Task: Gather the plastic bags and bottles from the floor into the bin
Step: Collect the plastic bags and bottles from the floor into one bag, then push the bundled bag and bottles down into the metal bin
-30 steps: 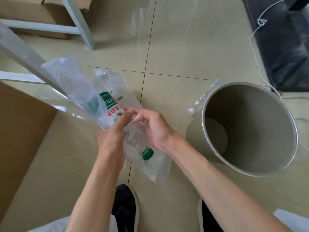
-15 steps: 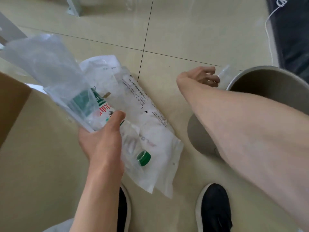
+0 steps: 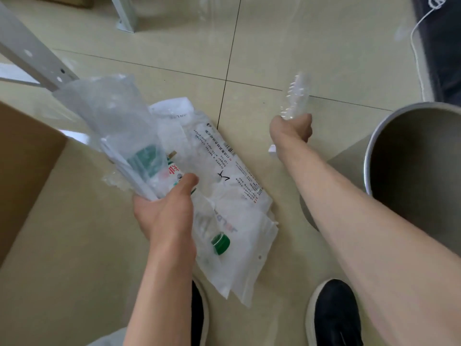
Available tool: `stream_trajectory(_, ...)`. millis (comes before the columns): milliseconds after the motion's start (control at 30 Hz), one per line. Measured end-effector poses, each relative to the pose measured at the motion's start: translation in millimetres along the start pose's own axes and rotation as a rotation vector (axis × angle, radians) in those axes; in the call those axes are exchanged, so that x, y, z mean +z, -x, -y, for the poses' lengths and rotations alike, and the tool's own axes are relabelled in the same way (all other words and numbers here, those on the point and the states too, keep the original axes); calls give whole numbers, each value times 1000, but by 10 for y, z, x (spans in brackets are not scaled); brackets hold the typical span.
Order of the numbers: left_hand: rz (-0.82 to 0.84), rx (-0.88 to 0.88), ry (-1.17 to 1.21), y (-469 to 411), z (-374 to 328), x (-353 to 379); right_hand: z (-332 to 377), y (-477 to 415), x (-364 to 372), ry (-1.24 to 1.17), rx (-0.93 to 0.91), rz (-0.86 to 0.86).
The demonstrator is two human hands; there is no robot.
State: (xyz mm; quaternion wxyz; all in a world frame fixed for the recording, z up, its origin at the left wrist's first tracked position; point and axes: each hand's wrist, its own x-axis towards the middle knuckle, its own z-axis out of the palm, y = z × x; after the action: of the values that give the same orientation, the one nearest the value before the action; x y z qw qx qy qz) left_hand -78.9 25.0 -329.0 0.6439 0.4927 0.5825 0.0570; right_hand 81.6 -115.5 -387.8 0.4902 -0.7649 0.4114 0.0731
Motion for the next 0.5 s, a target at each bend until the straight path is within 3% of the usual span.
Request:
stream_trajectory(100,31,0,-22,104,-110,64,43,538,-162,53,-158,344)
stream_trajectory(233,255,-9,-75,210,-273,105,-233,1039,-406,13,-216,709)
stream_trajectory(400,533,-170,-16,388,-367,-55,-366,1212,-575,-174,-4,724)
stream_trajectory(500,613,-179,-17,648,-425,-69,-323,1452,-604,-162,-45,686)
